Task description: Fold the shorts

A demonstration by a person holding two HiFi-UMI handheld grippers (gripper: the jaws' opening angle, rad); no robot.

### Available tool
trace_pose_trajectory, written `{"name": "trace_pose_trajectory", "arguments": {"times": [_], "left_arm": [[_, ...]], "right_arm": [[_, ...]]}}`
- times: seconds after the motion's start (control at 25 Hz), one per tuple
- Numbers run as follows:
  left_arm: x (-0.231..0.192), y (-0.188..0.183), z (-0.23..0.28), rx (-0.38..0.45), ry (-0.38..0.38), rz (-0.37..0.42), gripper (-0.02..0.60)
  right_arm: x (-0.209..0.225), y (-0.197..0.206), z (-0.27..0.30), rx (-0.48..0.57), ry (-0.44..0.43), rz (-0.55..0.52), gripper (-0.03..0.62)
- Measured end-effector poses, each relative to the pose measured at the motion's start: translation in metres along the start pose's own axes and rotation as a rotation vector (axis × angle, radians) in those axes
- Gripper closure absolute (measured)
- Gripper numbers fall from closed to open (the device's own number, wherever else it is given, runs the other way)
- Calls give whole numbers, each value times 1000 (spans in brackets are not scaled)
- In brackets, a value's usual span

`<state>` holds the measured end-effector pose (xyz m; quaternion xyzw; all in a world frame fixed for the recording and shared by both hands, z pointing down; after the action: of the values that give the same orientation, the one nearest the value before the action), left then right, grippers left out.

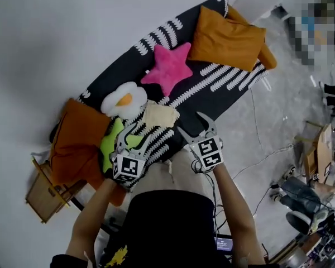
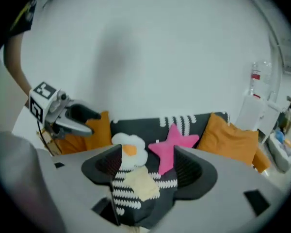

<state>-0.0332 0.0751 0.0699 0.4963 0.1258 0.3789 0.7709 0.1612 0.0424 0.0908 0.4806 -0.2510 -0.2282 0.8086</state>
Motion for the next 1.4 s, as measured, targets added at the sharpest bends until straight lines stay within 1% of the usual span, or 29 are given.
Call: {"name": "trace_pose_trajectory", "arguments": {"times": [0.04, 0.08, 0.12, 0.2, 0.32, 0.4, 0.44, 0.52, 0.6, 0.64, 0.72, 0.76, 0.88, 0.92, 1.0, 1.08, 1.16, 1.32, 1.4], "left_arm": [[0, -15, -15, 26, -29, -33, 333], [1, -31, -30, 52, -53, -62, 314], [1, -48, -43, 82, -73, -86, 289], [-3, -85, -63, 169, -126, -108, 278], [-9, -138, -84, 322, -214, -89, 278], [-14, -169, -98, 435, -263, -77, 278], [-15, -180, -106, 461, -282, -67, 278], [-20, -192, -119, 457, -310, -36, 278], [-28, -200, -126, 465, -336, -10, 278], [-31, -202, -129, 480, -353, -19, 278], [-35, -200, -137, 493, -395, -66, 279], [-37, -198, -141, 488, -415, -73, 278], [-41, -193, -145, 490, -458, -45, 282], [-40, -188, -143, 491, -463, -43, 285], [-40, -180, -140, 502, -474, -64, 285], [-39, -176, -143, 530, -488, -95, 285], [-38, -173, -151, 543, -494, -107, 285], [-42, -172, -167, 544, -505, -99, 285], [-48, -170, -173, 545, -515, -90, 288]], "right_arm": [[-6, -26, -14, 58, 19, 12, 246], [-14, -49, -29, 109, 29, 14, 246], [-22, -70, -42, 153, 31, 4, 246], [-34, -103, -66, 222, 19, -46, 246], [-45, -134, -99, 292, -2, -108, 246], [-52, -153, -117, 386, 6, -125, 247], [-54, -164, -126, 440, 22, -130, 249], [-53, -183, -137, 514, 58, -163, 281], [-47, -200, -135, 551, 61, -213, 287], [-47, -206, -131, 561, 54, -232, 286], [-50, -211, -122, 561, 38, -263, 286], [-52, -214, -117, 559, 31, -269, 286], [-60, -228, -106, 557, 5, -244, 287], [-63, -231, -103, 549, -5, -246, 289], [-71, -239, -96, 531, -24, -273, 289], [-81, -249, -91, 539, -42, -293, 289], [-90, -255, -89, 549, -49, -296, 289], [-106, -255, -85, 561, -71, -280, 292], [-113, -254, -82, 562, -89, -293, 307]]}}
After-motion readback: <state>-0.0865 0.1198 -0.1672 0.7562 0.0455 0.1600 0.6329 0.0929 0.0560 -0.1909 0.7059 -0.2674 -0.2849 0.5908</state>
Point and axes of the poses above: the fingertips, and each gripper's own axes: z forward along the fingers, x to its right, y out of its underside, the point moved 5 cm from there along -z, backward along the fingers, and after that the axes turned 12 degrees about x, right-handed, at the moved point
